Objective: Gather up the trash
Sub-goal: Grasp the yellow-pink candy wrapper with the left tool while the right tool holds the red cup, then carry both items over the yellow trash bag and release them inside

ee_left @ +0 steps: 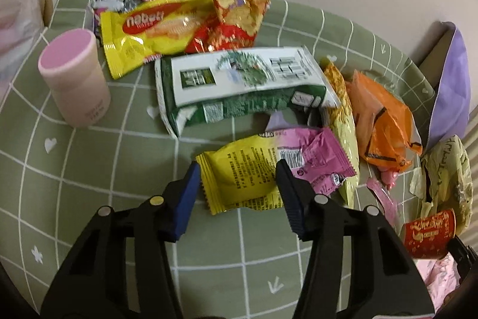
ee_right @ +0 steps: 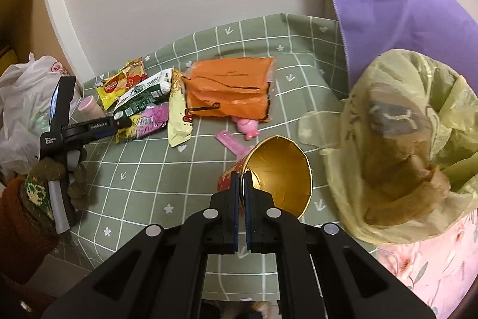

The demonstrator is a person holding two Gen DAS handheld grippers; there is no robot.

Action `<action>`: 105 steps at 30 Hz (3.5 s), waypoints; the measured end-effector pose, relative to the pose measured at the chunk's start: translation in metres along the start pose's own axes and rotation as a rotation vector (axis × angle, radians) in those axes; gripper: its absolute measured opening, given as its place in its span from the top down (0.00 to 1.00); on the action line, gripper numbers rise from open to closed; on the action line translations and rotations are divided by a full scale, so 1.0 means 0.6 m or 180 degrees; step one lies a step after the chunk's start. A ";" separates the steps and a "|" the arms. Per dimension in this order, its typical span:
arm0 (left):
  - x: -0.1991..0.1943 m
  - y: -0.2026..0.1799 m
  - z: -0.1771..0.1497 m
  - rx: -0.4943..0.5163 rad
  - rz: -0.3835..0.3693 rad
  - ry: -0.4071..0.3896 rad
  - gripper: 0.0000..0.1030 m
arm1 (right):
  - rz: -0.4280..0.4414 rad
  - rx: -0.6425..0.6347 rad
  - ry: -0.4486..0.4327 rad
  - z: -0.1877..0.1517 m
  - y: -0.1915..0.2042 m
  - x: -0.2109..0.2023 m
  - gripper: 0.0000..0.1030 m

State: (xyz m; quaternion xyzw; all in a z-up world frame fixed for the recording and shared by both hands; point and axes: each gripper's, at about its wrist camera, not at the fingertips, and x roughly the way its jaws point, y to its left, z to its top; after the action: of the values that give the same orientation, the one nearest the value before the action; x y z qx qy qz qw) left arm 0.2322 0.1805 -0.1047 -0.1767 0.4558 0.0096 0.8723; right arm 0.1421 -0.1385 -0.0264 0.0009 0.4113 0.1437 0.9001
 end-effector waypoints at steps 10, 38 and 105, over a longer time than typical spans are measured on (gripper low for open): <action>-0.068 -0.081 -0.047 0.0475 -0.0107 -0.0132 0.55 | 0.0481 -0.0336 0.0008 0.024 -0.029 0.013 0.95; 0.022 -0.062 0.012 0.1076 0.0005 0.0315 0.33 | 0.0395 -0.0126 0.0064 0.008 -0.027 0.032 0.95; -0.296 -0.384 0.119 0.1710 -0.0860 -0.1076 0.69 | 0.0016 -0.0443 -0.1033 0.163 -0.067 -0.187 0.95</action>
State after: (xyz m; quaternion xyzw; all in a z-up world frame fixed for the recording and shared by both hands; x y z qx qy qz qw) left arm 0.2259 0.0129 0.1433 0.0045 0.2636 -0.1972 0.9442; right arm 0.1551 -0.1952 0.1165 -0.0371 0.2497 0.1720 0.9522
